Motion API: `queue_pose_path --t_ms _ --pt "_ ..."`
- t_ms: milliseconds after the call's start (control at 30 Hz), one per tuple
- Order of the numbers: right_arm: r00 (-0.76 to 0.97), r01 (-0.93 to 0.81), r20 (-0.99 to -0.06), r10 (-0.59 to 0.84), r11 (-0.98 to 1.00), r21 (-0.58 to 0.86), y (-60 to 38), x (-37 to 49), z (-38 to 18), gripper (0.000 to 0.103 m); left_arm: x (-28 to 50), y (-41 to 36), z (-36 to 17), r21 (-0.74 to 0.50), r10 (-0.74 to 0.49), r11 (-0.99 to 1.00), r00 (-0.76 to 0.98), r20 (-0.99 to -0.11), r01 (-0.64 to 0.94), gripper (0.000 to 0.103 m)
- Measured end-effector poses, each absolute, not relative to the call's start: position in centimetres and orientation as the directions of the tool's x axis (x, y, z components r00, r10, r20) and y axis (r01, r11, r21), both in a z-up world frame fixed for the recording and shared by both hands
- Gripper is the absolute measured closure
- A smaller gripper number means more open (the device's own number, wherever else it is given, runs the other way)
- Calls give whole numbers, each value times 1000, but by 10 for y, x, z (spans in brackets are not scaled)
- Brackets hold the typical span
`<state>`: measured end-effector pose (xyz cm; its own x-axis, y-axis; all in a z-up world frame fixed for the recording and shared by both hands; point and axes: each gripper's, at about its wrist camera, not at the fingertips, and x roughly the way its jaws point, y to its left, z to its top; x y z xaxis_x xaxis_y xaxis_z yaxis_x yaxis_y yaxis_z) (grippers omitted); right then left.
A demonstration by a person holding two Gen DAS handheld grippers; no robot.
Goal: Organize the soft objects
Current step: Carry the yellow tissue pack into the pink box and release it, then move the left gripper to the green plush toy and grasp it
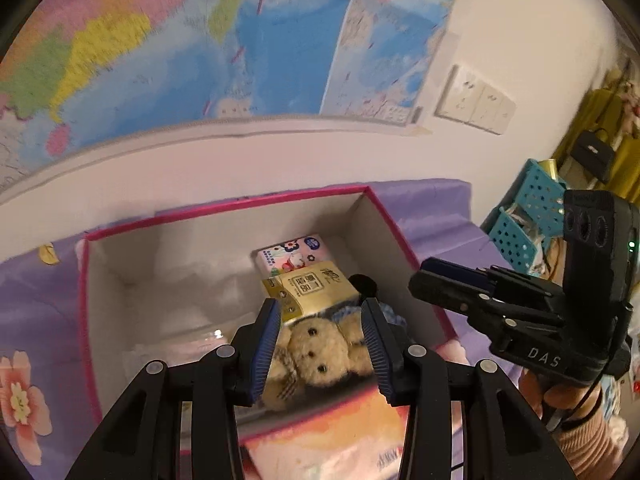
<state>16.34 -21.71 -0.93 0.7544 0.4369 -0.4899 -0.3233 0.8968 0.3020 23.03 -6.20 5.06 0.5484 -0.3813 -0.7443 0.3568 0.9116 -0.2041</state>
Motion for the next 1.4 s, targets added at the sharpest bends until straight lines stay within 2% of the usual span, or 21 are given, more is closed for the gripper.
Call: queue_pose_path --t_ms 200,400,533,600,633,667,1000,1033,1100,1133,1167,1400 --pt "700 -458 -451 553 833 312 -206 110 1 72 173 -39 73 -191 -419 893 603 -679 407 58" --pt "573 -597 -502 648 750 285 -173 58 -15 71 114 -6 68 -220 -442 888 623 -645 403 55" --pt "494 -658 -553 671 704 268 -147 30 -37 70 83 13 43 -201 -391 913 622 -679 355 55" --pt "461 -674 -574 677 688 270 -135 21 -48 60 71 23 31 -181 -340 935 630 -698 304 55" --pt "443 -681 -592 673 683 266 -127 16 -55 52 66 29 25 -198 -344 935 621 -705 294 55" --pt "436 -684 -598 673 680 266 -123 14 -59 49 60 36 18 -227 -362 930 605 -709 290 55" --pt "325 -703 -644 693 632 326 -75 6 -104 49 22 70 -27 -326 -380 925 545 -747 198 55" --pt "326 -693 -639 697 635 340 -74 7 -107 50 18 73 -27 -335 -384 922 547 -744 193 55" --pt "339 -680 -635 694 647 344 -74 8 -110 57 15 77 -27 -342 -391 919 550 -738 194 55" --pt "341 -676 -635 693 650 347 -73 8 -112 68 12 80 -26 -347 -396 917 554 -733 196 55" --pt "341 -672 -634 694 651 352 -73 8 -112 73 8 82 -25 -356 -406 912 554 -727 202 55" --pt "349 -645 -603 717 651 401 -77 16 -110 79 -7 93 -29 -419 -479 877 520 -707 238 50"
